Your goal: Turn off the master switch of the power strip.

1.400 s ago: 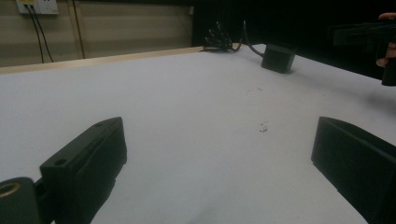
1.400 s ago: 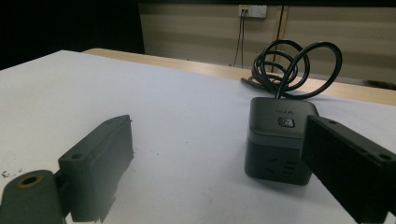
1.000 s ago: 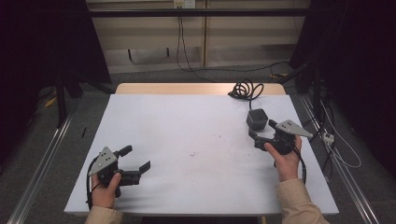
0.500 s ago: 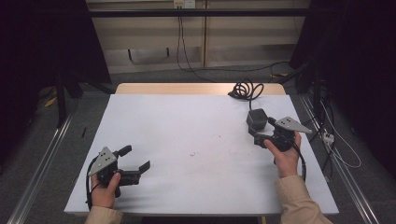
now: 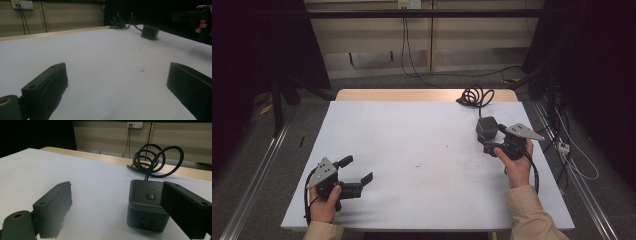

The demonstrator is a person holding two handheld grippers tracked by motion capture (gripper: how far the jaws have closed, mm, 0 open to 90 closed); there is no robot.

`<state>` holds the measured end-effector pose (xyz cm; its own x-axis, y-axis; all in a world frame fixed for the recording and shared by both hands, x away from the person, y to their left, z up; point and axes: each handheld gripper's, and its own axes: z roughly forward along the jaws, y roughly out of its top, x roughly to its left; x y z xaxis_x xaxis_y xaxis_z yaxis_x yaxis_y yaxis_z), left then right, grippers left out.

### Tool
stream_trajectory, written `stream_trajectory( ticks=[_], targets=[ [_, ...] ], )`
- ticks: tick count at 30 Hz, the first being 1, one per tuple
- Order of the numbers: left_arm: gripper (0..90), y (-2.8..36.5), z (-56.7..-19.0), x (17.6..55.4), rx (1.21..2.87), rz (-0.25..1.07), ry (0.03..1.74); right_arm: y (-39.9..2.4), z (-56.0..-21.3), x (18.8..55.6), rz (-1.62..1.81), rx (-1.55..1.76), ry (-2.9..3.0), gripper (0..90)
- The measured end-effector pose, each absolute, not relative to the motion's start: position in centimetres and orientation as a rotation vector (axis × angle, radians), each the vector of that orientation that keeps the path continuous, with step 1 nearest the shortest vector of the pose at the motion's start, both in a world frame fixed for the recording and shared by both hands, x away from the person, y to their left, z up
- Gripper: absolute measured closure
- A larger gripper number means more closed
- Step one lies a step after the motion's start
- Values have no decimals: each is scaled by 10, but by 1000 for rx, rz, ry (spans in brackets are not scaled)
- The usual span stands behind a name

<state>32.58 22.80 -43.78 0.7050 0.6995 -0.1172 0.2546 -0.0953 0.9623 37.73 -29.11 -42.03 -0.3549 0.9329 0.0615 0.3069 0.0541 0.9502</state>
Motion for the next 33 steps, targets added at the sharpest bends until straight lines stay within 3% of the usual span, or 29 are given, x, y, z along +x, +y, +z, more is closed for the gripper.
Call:
stream_trajectory(
  ticks=[23,33],
  targets=[
    [31,227,-438,326,1673,442,779,-295,-417,383,1312,1249,1720,107],
    [31,227,-438,326,1668,443,783,-297,-415,385,1310,1247,1717,167]
  ],
)
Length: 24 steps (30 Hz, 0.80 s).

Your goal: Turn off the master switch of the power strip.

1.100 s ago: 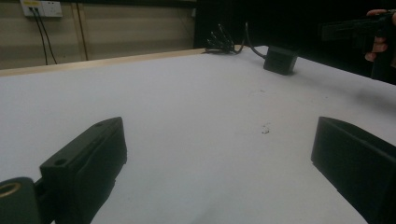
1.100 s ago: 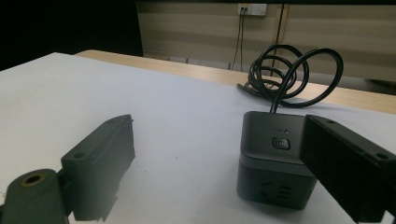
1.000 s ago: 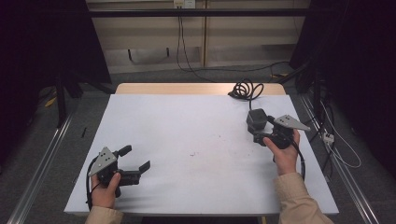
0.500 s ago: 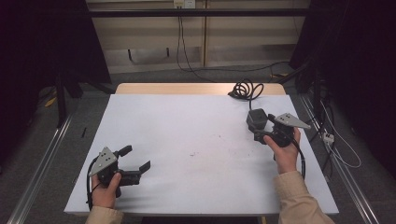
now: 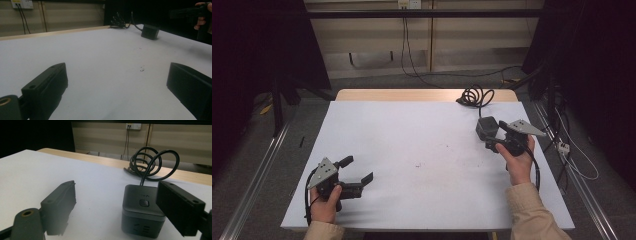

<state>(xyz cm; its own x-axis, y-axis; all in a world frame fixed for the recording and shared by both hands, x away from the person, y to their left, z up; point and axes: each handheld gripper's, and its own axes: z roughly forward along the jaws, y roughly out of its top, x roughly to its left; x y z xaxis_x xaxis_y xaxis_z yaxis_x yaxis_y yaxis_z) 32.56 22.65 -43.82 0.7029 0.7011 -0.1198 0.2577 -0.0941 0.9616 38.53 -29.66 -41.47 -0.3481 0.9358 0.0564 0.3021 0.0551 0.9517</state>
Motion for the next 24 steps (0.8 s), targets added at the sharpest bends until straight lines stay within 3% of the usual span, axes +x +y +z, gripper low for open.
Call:
stream_trajectory(
  ticks=[24],
  targets=[
    [31,226,-438,325,1666,450,781,-300,-411,392,1298,1255,1714,269]
  ],
)
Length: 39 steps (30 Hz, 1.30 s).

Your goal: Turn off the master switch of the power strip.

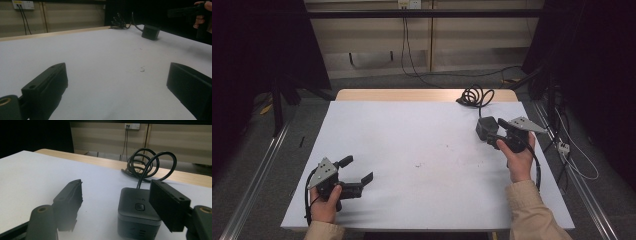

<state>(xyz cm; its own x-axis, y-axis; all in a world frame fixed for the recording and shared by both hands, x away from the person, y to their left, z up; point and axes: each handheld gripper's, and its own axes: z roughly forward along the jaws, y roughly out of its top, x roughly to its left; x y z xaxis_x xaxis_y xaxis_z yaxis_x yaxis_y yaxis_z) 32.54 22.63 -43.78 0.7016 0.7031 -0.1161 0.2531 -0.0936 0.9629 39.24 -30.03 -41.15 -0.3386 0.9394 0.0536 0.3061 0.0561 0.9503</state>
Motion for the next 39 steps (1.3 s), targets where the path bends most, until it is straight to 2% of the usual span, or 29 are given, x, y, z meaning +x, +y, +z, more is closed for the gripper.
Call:
stream_trajectory(
  ticks=[39],
  targets=[
    [32,225,-438,325,1674,455,775,-307,-412,403,1270,1251,1730,533]
  ],
)
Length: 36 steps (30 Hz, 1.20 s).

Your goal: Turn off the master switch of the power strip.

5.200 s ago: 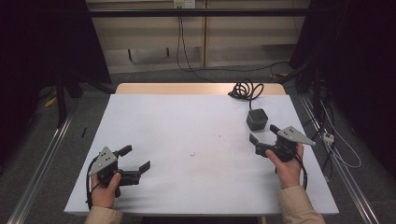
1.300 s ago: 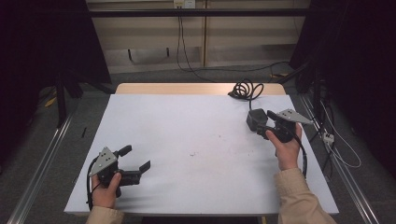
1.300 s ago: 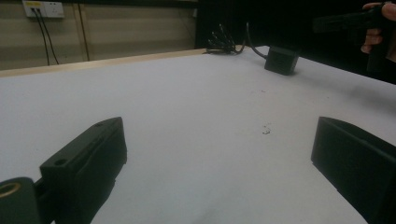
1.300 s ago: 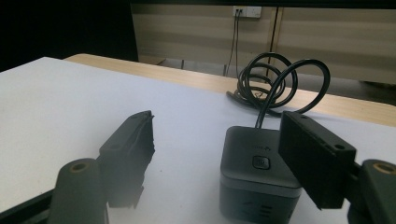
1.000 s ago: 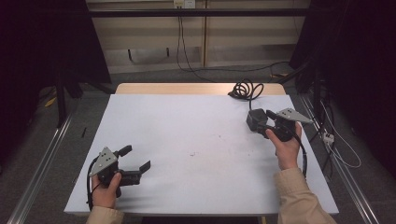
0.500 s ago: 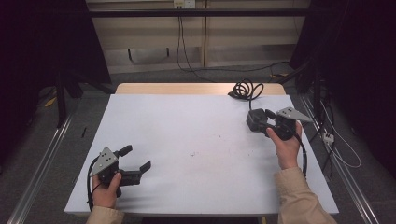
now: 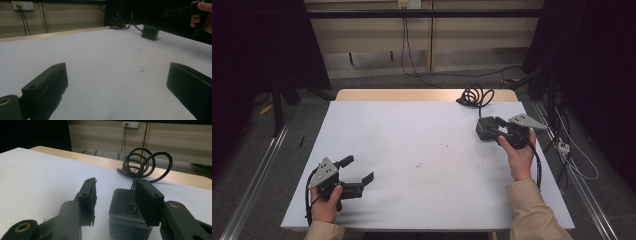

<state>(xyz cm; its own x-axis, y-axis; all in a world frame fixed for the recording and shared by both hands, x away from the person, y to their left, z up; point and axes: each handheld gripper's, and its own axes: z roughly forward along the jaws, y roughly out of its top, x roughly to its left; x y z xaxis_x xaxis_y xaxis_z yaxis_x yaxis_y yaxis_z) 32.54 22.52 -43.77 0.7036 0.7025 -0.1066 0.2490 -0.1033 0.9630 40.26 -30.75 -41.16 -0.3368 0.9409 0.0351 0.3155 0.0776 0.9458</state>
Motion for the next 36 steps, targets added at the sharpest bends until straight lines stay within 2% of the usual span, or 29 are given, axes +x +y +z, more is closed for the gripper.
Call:
stream_trajectory(
  ticks=[7,36],
  targets=[
    [32,225,-438,325,1672,456,778,-307,-413,406,1254,1255,1735,588],
    [32,223,-439,326,1671,456,783,-306,-419,418,1263,1265,1755,719]
  ],
)
